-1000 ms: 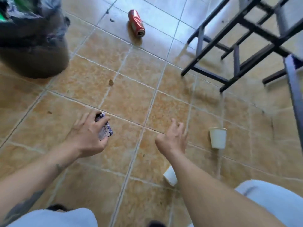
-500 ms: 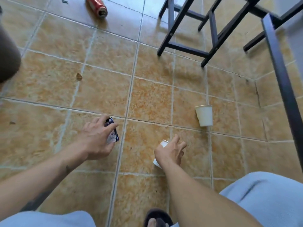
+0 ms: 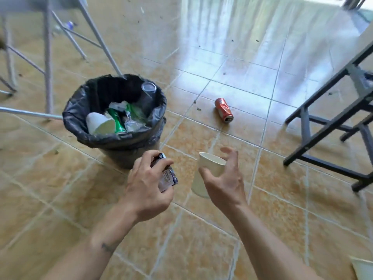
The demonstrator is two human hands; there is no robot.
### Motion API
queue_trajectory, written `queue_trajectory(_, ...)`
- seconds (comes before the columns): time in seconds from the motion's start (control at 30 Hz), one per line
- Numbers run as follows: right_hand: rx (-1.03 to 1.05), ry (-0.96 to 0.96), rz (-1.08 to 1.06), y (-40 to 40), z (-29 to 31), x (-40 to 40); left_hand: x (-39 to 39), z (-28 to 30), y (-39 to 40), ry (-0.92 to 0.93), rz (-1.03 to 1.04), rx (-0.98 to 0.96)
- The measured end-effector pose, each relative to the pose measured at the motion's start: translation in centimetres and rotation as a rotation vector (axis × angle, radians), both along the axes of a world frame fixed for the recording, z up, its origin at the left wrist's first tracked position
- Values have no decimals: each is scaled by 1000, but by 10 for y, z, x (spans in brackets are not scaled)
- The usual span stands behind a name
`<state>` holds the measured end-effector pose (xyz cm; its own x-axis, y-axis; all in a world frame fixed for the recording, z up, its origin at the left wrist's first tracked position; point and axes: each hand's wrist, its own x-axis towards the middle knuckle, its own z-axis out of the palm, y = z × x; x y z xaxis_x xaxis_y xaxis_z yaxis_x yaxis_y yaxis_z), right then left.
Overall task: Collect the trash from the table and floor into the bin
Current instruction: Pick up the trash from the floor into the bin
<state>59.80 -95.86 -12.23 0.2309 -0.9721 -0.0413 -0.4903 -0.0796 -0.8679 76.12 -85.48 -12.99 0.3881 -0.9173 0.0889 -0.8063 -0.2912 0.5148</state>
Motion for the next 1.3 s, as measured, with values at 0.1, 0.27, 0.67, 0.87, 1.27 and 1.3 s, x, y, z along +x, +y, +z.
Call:
queue_trajectory(0.1,-76,-122,95,-13,41,55,50,43,0,-16,109,-111)
queue_trajectory(0.27,-143,-184,199,-39,90,144,130,87,-17,-36,195,-110)
queue_trajectory(0.67,-55,194,468,-66,87,129,128,90,-58,-52,186,-41)
queue_trajectory(0.87,-50,324,395,-90,83,-13,39,103,-112,18,18,-3)
queue_trajectory(1.27,207,463,-97,-58,81,-349,-229,118,-172,161,-283,150)
queue_trajectory(1.3,248,475,-127,-54,80,-366,-239,123,-173,145,-299,163)
